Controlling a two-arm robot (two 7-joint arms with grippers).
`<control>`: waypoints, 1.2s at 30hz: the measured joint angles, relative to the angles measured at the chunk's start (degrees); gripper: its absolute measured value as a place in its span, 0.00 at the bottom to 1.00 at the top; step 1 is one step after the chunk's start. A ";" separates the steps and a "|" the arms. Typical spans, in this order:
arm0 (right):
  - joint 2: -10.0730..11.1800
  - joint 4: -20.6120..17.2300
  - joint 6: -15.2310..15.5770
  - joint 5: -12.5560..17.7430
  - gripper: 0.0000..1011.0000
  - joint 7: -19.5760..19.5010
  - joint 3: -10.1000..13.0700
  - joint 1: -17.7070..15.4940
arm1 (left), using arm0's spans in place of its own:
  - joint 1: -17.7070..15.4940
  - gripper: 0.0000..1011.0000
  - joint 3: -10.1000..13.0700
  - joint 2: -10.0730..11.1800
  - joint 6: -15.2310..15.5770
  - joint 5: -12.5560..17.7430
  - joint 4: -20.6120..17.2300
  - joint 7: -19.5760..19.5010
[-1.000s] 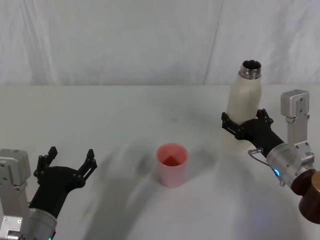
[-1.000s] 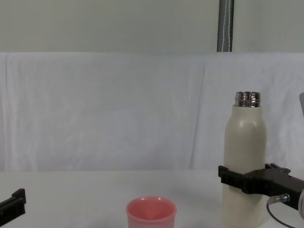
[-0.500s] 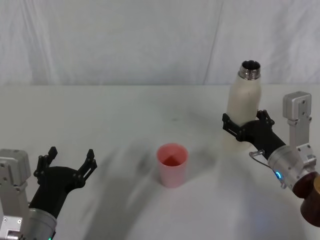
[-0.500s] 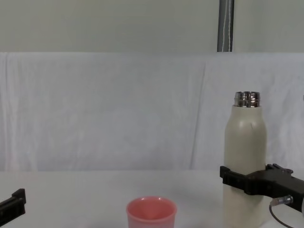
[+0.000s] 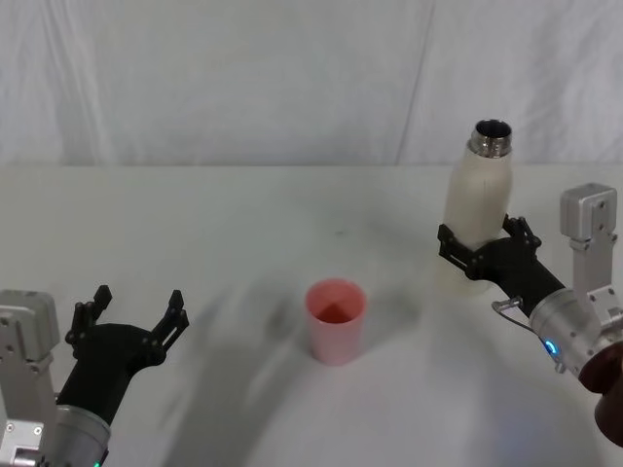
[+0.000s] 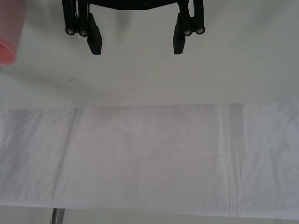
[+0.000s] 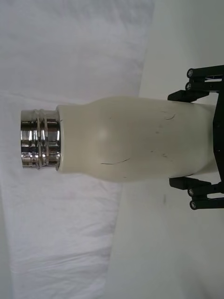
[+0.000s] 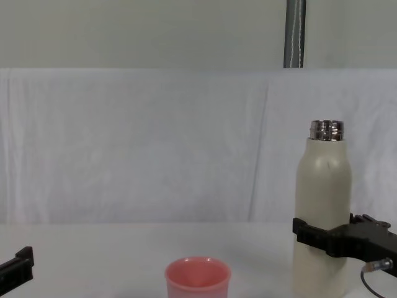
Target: Grasp the thermos with one hand and pour water into the cup lid.
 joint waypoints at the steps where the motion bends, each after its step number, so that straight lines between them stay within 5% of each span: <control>1: 0.18 -0.35 0.10 0.09 0.99 0.08 0.02 -0.31 | 0.00 0.99 0.00 0.00 0.00 0.00 0.00 0.00; 18: 2.07 -4.76 1.44 0.80 0.99 0.27 0.21 -4.38 | 0.00 0.99 0.00 0.00 0.00 0.00 0.00 0.00; 36: 4.26 -13.65 2.17 1.55 0.99 -0.97 1.72 -9.95 | 0.00 0.99 0.00 0.00 0.00 0.00 0.00 0.00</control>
